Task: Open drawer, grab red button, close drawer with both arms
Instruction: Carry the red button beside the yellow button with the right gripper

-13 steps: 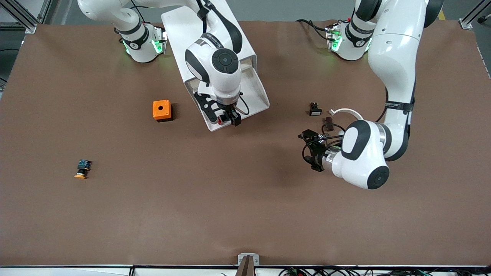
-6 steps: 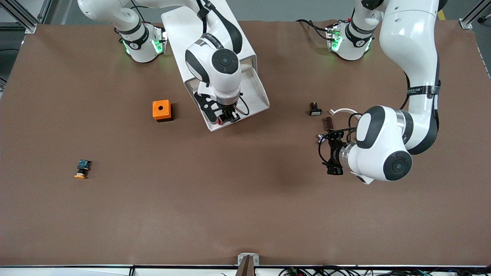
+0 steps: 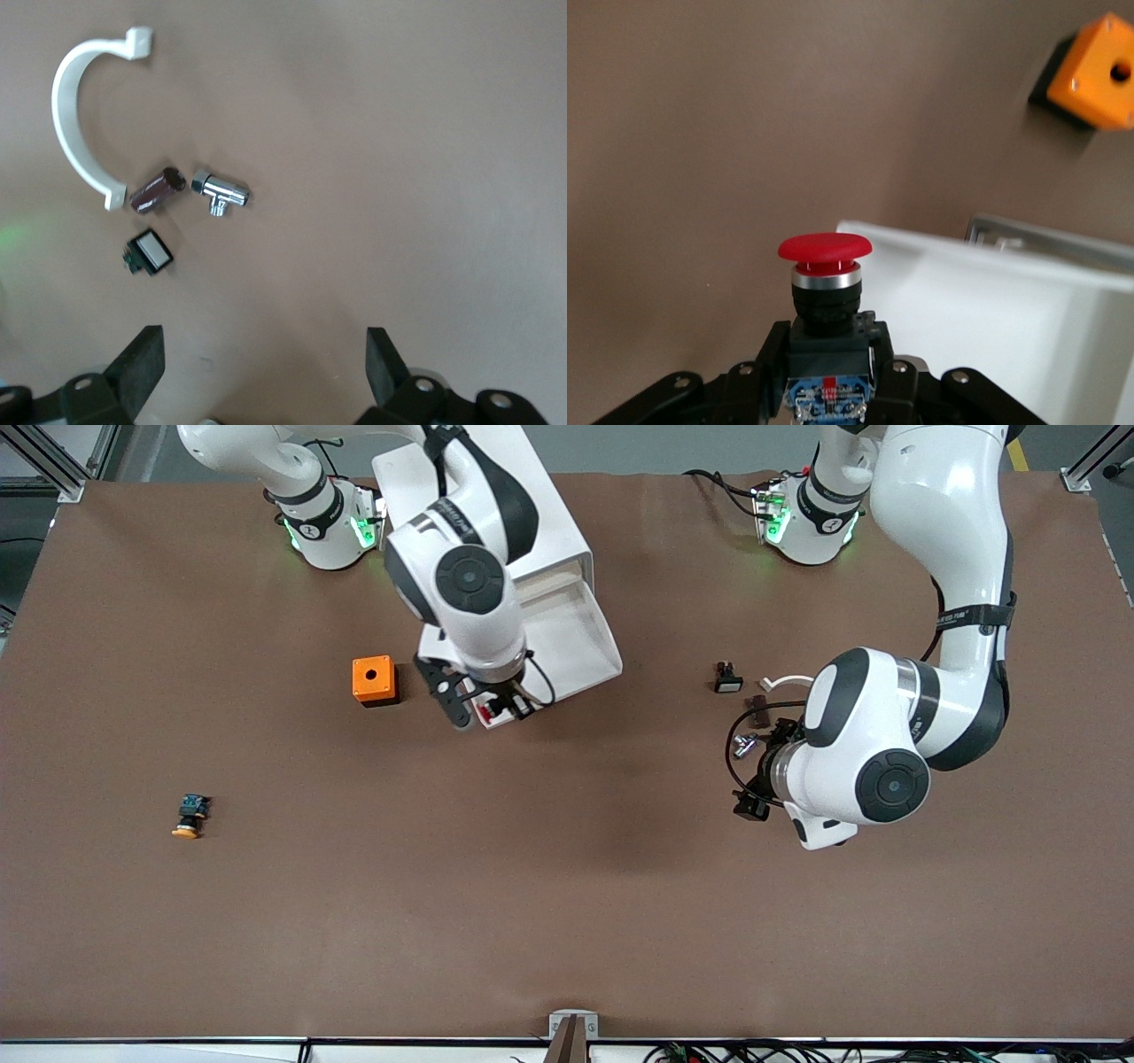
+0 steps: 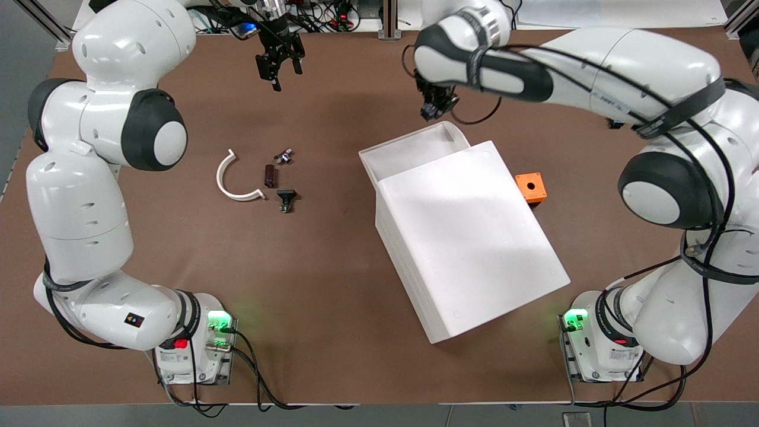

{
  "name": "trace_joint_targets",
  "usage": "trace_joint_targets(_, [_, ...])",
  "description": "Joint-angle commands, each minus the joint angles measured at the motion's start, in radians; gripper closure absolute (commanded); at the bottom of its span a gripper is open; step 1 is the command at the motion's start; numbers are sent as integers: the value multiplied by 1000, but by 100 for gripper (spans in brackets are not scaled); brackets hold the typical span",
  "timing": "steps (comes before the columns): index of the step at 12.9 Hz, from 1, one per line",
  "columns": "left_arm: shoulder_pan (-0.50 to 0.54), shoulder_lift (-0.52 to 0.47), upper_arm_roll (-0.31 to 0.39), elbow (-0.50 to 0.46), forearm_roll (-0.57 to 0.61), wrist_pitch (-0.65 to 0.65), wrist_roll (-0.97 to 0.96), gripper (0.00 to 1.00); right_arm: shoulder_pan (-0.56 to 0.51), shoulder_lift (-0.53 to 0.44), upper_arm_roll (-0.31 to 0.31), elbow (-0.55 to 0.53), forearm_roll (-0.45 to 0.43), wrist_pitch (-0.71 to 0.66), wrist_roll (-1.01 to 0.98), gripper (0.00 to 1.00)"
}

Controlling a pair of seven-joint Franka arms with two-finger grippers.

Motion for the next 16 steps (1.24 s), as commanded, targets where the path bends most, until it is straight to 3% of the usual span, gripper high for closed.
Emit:
trace_joint_targets(1, [-25,-27,-16,-34,28,42,100,0,-118,-49,7,-8,11,-72,-298,100])
trace_joint_targets(5, [-128,9,-35,-70,28,197,117,0,-342,-67,5,-76,5,-35,-723,100])
trace_joint_targets(10, [-295,8,-36,-158,28,316,228,0,-586,-54,7,-233,-73,202,-1258,100])
trace_joint_targets(13, [-378,6,-42,-176,28,375,231,0,-703,-3,7,-287,-73,333,-1455,100])
trace_joint_targets(16, [-416,8,-73,-184,24,413,223,0,-732,31,7,-368,-73,491,-1526,100])
